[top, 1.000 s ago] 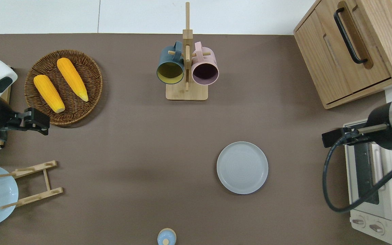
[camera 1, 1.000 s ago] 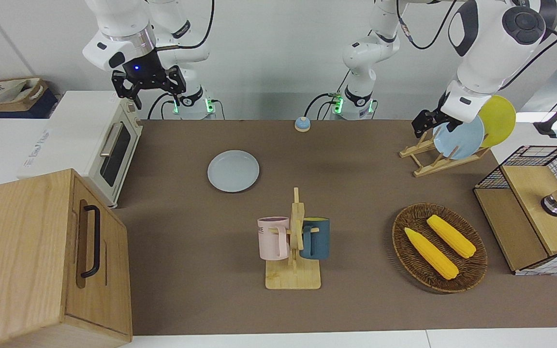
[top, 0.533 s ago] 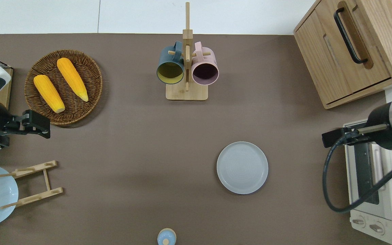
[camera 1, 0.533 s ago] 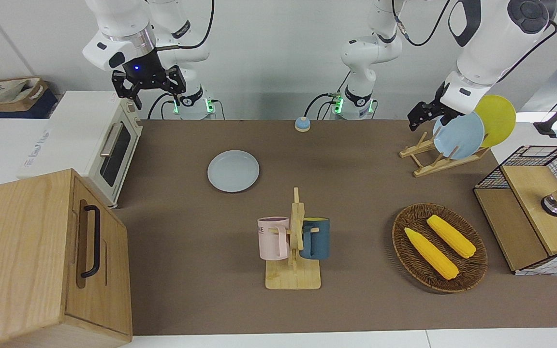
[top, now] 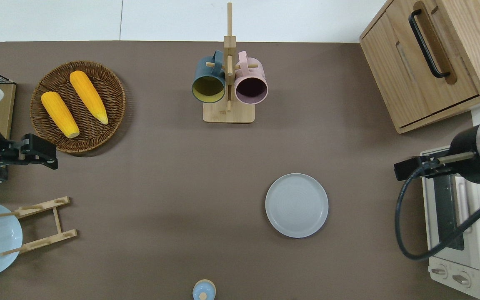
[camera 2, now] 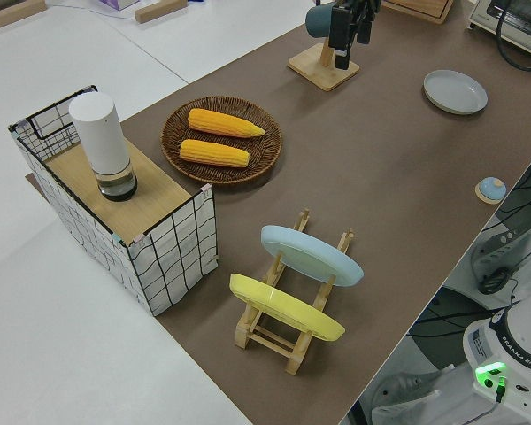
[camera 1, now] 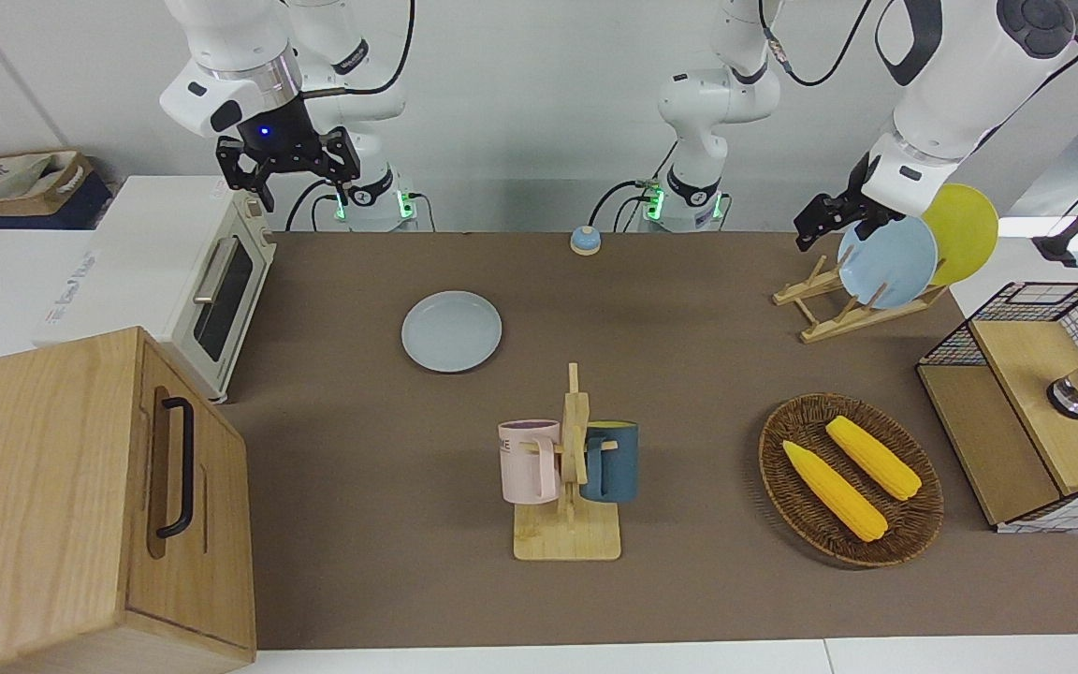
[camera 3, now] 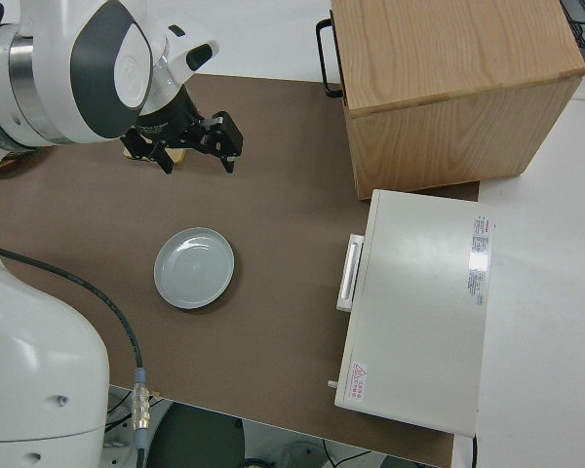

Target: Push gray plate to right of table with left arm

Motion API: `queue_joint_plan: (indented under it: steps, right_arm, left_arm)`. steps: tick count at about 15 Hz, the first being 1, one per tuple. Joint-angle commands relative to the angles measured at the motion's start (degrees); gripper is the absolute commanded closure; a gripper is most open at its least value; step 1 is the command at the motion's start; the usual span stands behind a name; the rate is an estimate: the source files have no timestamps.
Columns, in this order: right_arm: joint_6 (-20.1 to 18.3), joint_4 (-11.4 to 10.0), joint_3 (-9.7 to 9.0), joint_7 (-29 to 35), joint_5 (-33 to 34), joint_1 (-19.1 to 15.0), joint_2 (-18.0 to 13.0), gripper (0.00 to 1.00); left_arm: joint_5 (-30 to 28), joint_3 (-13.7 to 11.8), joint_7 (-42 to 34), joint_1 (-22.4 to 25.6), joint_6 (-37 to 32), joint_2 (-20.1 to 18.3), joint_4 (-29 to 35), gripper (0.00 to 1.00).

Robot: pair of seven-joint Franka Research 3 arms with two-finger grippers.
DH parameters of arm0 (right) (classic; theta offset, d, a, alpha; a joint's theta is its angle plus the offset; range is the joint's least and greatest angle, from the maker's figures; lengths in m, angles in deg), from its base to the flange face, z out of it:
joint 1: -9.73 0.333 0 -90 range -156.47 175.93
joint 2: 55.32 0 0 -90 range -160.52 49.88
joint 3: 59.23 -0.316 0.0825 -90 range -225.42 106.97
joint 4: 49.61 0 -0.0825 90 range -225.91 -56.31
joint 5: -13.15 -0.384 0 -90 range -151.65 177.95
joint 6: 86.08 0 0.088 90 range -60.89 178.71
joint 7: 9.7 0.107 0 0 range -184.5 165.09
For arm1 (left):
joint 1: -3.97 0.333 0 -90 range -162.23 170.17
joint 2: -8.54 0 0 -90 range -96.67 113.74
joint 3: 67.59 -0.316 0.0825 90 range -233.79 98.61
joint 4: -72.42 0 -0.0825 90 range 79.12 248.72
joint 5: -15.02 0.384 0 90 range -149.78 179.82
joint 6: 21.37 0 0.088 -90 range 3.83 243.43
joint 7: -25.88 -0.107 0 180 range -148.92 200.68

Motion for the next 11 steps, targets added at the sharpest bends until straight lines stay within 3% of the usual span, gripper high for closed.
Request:
queue_joint_plan:
  steps: [1, 11]
  right_arm:
    - [-0.7, 0.2, -0.76, 0.0, -0.6, -1.2, -0.4, 0.017]
    - [-0.7, 0.2, -0.76, 0.1, -0.6, -1.2, -0.4, 0.017]
  left_arm:
    - [-0.3, -1.1, -0.9, -1.5, -0.4, -0.7, 0.1, 0.0]
    - [-0.2, -1.5, -5.3, -1.5, 4.4, -1.0, 0.1, 0.0]
